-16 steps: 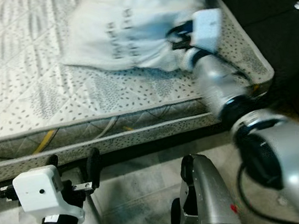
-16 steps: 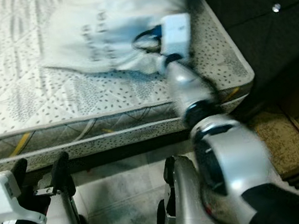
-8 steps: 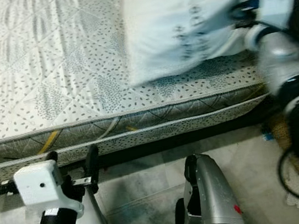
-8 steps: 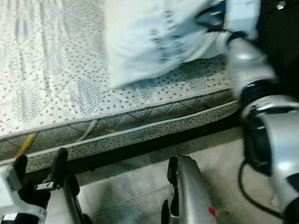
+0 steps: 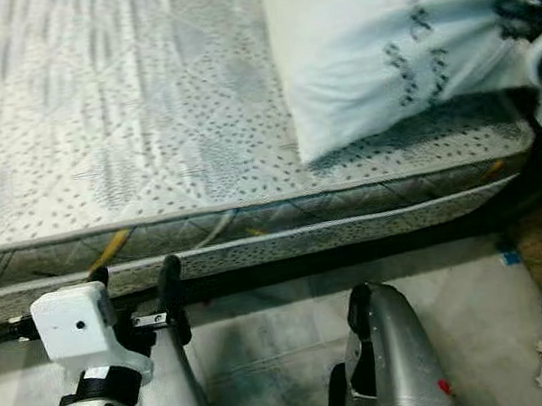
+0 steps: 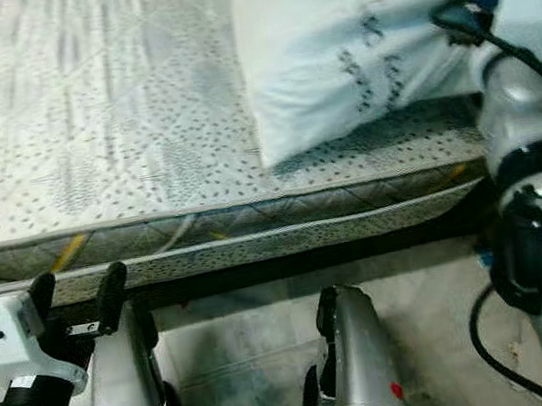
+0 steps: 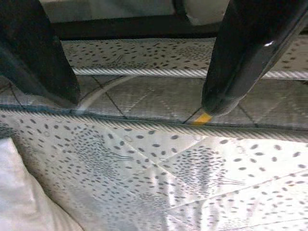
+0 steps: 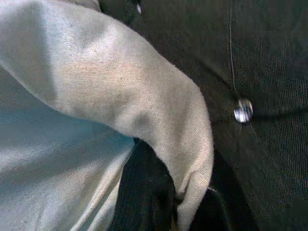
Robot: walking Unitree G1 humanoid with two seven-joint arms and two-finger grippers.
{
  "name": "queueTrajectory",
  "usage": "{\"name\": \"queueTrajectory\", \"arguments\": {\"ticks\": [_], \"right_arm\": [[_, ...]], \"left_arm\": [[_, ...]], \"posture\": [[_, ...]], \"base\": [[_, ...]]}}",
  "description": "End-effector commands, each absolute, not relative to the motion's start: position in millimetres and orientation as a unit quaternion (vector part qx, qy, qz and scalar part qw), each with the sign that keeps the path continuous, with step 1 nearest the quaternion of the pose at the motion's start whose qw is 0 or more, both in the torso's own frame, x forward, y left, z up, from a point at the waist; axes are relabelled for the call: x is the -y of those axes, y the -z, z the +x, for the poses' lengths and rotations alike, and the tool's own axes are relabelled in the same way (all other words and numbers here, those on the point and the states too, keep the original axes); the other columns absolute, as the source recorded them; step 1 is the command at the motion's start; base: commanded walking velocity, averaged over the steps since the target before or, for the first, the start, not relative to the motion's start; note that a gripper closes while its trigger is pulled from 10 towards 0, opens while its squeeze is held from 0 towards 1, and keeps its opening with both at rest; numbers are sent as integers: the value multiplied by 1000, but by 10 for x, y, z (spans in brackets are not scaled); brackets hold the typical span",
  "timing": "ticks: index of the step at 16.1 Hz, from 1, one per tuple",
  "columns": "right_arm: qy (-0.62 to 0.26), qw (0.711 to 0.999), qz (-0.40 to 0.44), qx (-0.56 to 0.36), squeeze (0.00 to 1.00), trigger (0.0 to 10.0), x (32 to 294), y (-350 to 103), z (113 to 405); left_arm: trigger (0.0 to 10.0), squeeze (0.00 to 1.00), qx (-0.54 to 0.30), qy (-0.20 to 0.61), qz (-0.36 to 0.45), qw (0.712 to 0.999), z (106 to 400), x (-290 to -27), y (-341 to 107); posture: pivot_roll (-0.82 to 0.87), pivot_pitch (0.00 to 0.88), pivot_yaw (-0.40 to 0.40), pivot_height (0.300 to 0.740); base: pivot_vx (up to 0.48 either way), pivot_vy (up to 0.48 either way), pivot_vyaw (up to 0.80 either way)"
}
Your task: Clean up the room
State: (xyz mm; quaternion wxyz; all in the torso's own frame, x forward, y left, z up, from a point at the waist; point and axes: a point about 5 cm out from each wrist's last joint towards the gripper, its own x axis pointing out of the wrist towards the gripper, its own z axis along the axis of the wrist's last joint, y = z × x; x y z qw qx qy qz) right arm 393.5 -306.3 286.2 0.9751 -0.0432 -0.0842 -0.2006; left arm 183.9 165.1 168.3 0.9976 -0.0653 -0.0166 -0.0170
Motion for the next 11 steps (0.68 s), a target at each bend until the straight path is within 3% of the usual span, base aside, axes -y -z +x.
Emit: {"name": "queueTrajectory", "arguments": {"ticks": [1, 11], "right_arm": [[271, 955, -30, 118, 0, 0, 3438, -2999, 3738], [388, 916, -12, 105, 0, 0, 4023, -2621, 3283]], "left_arm": [[10000, 0, 5, 22, -67, 997, 1821, -1650, -1645], [10000, 0, 5, 41, -66, 997, 1892, -1643, -1639]], "posture": [[137, 231, -93, 491], [117, 216, -53, 491]], "base": [[0, 0, 0], [0, 0, 0]]}}
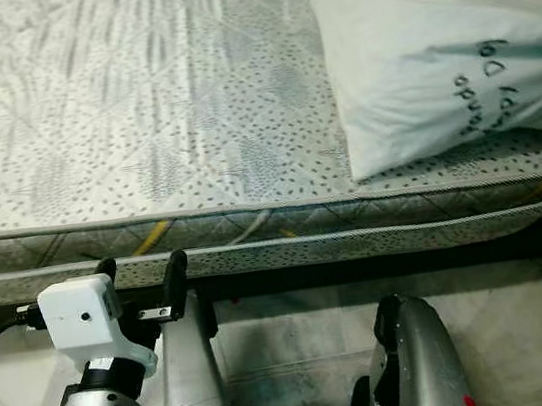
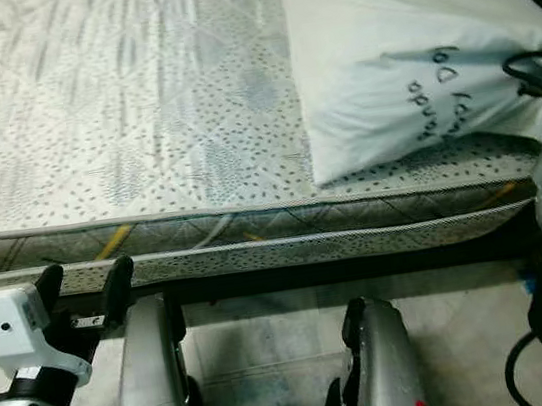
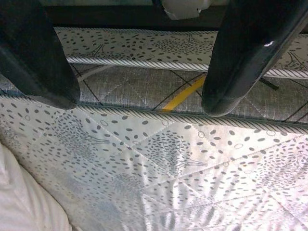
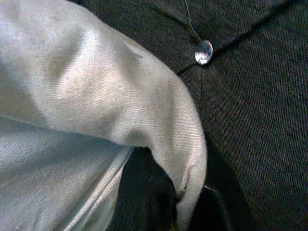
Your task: Clean up the room
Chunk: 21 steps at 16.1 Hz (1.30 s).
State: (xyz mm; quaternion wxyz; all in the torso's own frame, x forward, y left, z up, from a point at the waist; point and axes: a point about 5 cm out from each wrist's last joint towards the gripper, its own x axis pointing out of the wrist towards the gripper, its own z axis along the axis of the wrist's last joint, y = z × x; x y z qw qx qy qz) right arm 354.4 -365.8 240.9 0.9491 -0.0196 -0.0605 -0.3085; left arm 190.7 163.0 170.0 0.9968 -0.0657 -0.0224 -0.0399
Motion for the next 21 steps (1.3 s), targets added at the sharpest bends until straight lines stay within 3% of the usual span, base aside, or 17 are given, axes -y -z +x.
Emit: {"name": "queueTrajectory", "arguments": {"ticks": [1, 6, 11, 17, 21], "right_arm": [[389, 916, -12, 102, 0, 0, 4028, -2597, 3275], [409, 909, -31, 71, 0, 0, 4132, -2248, 3095], [410, 908, -50, 70, 0, 0, 4171, -2235, 3042], [372, 922, -10, 110, 0, 0, 4005, -2727, 3314], [355, 924, -27, 142, 0, 0, 3961, -3099, 3369]], "left_arm": [[10000, 0, 5, 42, -66, 997, 1894, -1644, -1638], [10000, 0, 8, 49, -64, 997, 1945, -1659, -1640], [10000, 0, 7, 54, -66, 996, 1965, -1638, -1622], [10000, 0, 9, 46, -63, 997, 1953, -1668, -1620], [10000, 0, 8, 38, -62, 997, 1927, -1674, -1616]], "posture": [[117, 216, -53, 491], [104, 206, -39, 491], [88, 200, -39, 491], [98, 197, -54, 491], [108, 200, -68, 491]], "base": [[0, 0, 0], [0, 0, 0], [0, 0, 0], [0, 0, 0], [0, 0, 0]]}}
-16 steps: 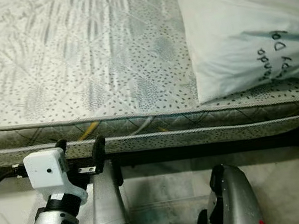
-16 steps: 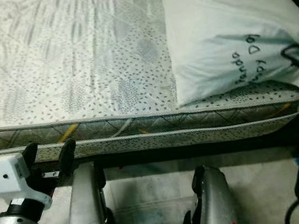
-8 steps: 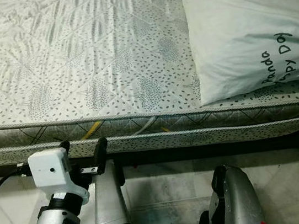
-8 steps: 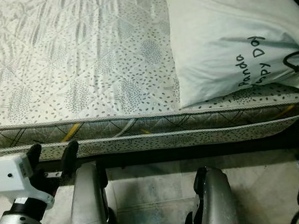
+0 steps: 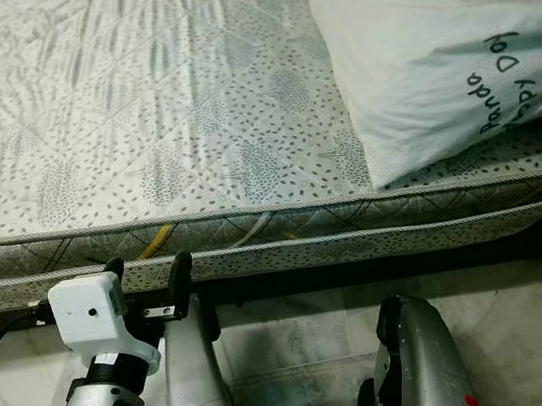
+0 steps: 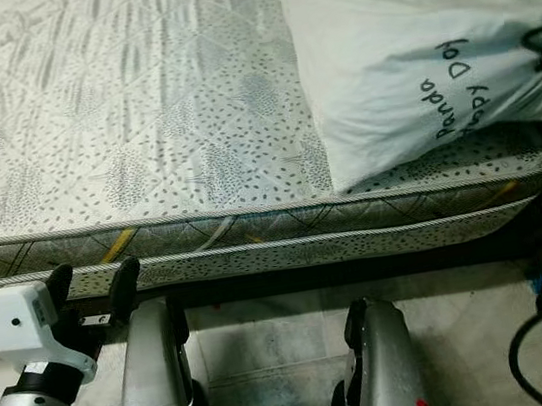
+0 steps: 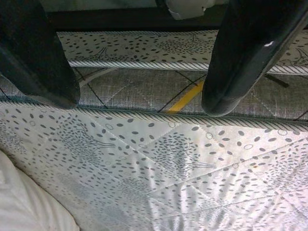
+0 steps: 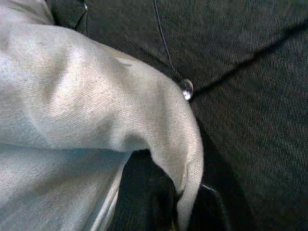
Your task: Clean up the room
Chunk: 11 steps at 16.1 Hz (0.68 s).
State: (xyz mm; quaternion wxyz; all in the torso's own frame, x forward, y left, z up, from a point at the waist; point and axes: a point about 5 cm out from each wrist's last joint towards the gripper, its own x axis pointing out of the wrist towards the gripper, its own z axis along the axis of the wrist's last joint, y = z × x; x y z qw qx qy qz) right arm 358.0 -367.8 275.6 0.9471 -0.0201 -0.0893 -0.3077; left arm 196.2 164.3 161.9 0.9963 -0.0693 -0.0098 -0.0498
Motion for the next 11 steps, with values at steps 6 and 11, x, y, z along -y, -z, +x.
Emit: {"name": "queueTrajectory", "arguments": {"ticks": [6, 11], "right_arm": [[382, 913, -25, 139, 0, 0, 4122, -3146, 3242], [277, 955, -61, 88, 0, 10000, 3719, -2678, 3528]], "left_arm": [[10000, 0, 9, 38, -62, 997, 1948, -1680, -1610], [10000, 0, 14, 47, -66, 997, 2023, -1642, -1608]], "posture": [[98, 195, -61, 491], [80, 175, -55, 491]], "base": [[0, 0, 0], [0, 0, 0]]}}
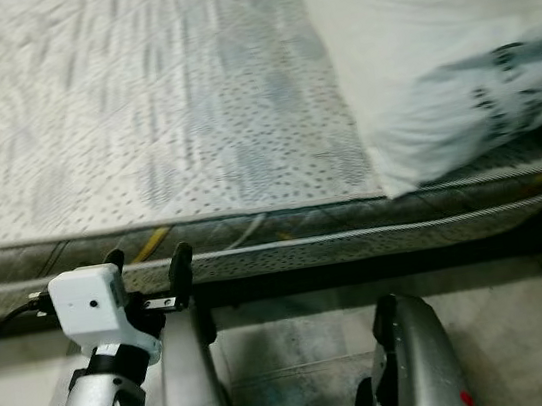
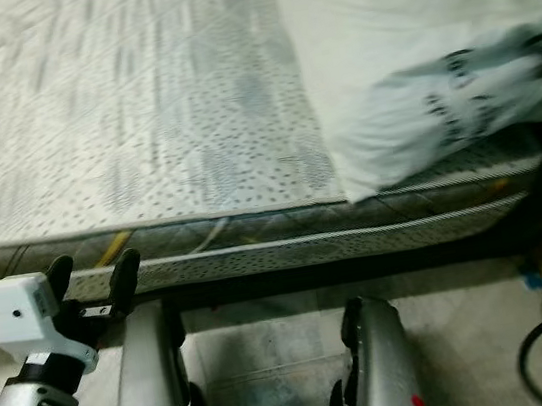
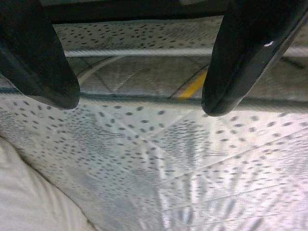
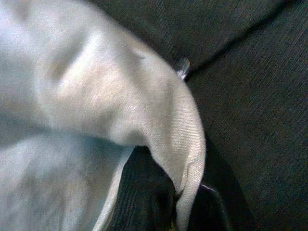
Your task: Clean up the room
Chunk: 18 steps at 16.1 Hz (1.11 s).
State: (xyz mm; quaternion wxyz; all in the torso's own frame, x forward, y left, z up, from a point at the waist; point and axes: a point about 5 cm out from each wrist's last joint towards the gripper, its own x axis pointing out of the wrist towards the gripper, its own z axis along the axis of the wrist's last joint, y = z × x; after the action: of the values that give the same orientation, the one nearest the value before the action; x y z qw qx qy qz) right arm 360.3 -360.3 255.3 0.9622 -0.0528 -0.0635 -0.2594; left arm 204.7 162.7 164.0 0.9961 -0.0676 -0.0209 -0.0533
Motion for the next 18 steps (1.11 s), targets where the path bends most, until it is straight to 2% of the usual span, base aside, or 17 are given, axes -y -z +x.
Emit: {"name": "queueTrajectory", "arguments": {"ticks": [1, 4, 5, 6, 8, 12, 14, 18], "right_arm": [[250, 963, -63, 79, 0, 10000, 3572, -2538, 3601], [208, 973, -68, 75, 0, 10000, 3323, -2363, 3700], [193, 976, -66, 75, 220, 10000, 3231, -2307, 3731], [177, 979, -64, 78, 1000, 10000, 3131, -2257, 3760], [140, 982, -74, 105, 1000, 10000, 2866, -2233, 3822], [122, 978, -111, 130, 1000, 10000, 2705, -2220, 3802], [112, 980, -99, 134, 1000, 10000, 2629, -2189, 3782], [70, 987, -69, 124, 1000, 10000, 2257, -1898, 3577]], "left_arm": [[10000, 0, 14, 49, -67, 996, 2034, -1637, -1603], [10000, 0, 15, 50, -68, 996, 2049, -1628, -1595], [10000, 0, 16, 51, -69, 996, 2059, -1623, -1592], [10000, 0, 17, 52, -70, 996, 2074, -1619, -1590], [10000, 0, 23, 53, -71, 996, 2121, -1612, -1589], [10000, 0, 22, 53, -74, 996, 2122, -1587, -1551], [10000, 0, 23, 52, -76, 995, 2137, -1571, -1534], [10000, 0, 30, 46, -82, 995, 2130, -1575, -1519]], "posture": [[76, 172, -57, 491], [66, 164, -58, 491], [63, 161, -58, 491], [60, 159, -57, 491], [49, 144, -61, 491], [39, 132, -65, 491], [29, 118, -68, 491], [29, 88, -79, 491]], "base": [[0, 0, 0], [0, 0, 0], [0, 0, 0], [0, 0, 0], [0, 0, 0], [0, 0, 0], [0, 0, 0], [0, 0, 0]]}}
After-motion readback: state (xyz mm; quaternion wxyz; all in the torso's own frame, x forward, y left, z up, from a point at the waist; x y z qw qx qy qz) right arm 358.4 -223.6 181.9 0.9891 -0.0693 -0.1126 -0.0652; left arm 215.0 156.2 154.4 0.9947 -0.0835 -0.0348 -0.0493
